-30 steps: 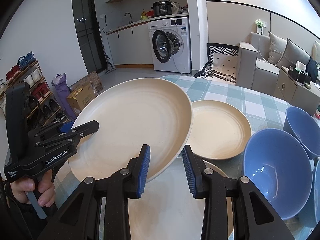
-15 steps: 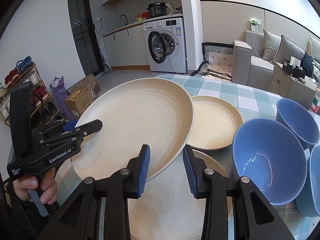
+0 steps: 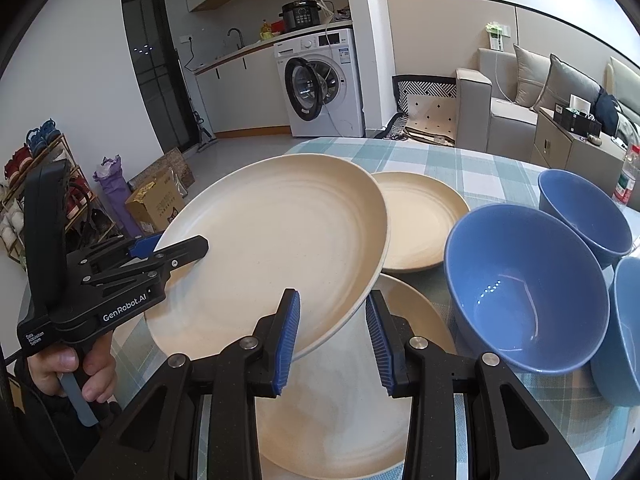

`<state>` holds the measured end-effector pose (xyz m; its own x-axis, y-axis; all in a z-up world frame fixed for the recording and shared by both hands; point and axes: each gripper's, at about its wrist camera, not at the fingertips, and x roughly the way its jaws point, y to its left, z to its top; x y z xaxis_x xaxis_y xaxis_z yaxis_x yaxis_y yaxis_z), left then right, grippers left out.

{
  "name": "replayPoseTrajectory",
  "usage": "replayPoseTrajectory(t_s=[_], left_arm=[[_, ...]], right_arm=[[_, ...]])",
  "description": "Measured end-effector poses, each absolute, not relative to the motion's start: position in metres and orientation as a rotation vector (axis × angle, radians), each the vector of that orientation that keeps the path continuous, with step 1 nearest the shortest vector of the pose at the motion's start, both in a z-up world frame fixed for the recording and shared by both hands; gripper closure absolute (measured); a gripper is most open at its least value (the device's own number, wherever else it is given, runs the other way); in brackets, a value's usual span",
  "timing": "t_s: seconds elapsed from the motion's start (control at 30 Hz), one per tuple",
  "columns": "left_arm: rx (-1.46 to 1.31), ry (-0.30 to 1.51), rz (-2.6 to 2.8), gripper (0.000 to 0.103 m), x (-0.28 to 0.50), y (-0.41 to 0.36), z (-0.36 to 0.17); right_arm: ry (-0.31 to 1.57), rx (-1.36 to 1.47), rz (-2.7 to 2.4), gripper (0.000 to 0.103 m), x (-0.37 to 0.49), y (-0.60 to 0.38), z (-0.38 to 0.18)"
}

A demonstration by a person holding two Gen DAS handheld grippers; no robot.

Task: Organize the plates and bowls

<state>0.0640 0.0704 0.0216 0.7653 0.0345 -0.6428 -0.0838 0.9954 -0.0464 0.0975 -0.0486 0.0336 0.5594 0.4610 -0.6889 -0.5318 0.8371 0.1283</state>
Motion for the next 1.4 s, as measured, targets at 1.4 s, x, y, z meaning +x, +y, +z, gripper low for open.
replayPoseTrajectory(t_s=[1.4], left_arm=[[0.069,0.81,-0.031,0.066,0.075,0.025,-0.011]], right_arm=[[0.872,-0.117,0.475,0.068,0.084,-0.087,-0.005]])
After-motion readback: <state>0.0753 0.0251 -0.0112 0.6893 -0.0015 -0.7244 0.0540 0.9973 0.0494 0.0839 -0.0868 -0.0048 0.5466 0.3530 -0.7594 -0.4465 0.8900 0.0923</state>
